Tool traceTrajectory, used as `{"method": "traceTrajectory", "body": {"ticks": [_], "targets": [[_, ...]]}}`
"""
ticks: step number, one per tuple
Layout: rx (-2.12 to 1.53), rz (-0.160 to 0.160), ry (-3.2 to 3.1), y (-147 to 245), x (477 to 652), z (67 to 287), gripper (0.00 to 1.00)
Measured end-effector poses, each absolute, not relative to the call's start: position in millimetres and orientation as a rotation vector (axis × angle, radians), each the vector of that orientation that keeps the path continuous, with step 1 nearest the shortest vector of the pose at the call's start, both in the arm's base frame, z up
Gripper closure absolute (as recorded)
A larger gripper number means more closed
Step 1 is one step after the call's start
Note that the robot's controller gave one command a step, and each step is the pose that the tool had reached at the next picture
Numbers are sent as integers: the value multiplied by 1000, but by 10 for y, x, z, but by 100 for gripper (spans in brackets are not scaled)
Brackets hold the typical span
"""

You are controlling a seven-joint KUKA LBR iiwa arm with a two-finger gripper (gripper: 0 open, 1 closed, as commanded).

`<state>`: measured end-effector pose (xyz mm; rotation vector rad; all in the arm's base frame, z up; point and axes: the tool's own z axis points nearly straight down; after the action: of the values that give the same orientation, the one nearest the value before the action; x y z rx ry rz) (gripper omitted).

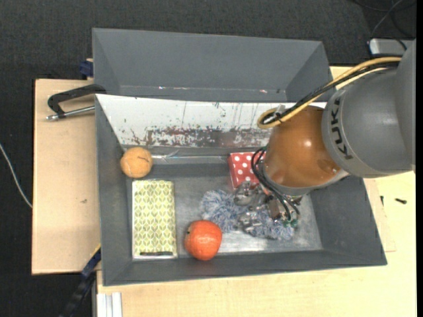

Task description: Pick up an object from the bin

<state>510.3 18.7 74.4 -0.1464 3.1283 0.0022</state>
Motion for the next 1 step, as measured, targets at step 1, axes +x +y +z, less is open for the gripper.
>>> {"method": "traceTrajectory", "body": {"ticks": [1], "targets": [[-117, 1, 3132, 130, 5211, 2365, 100]]}}
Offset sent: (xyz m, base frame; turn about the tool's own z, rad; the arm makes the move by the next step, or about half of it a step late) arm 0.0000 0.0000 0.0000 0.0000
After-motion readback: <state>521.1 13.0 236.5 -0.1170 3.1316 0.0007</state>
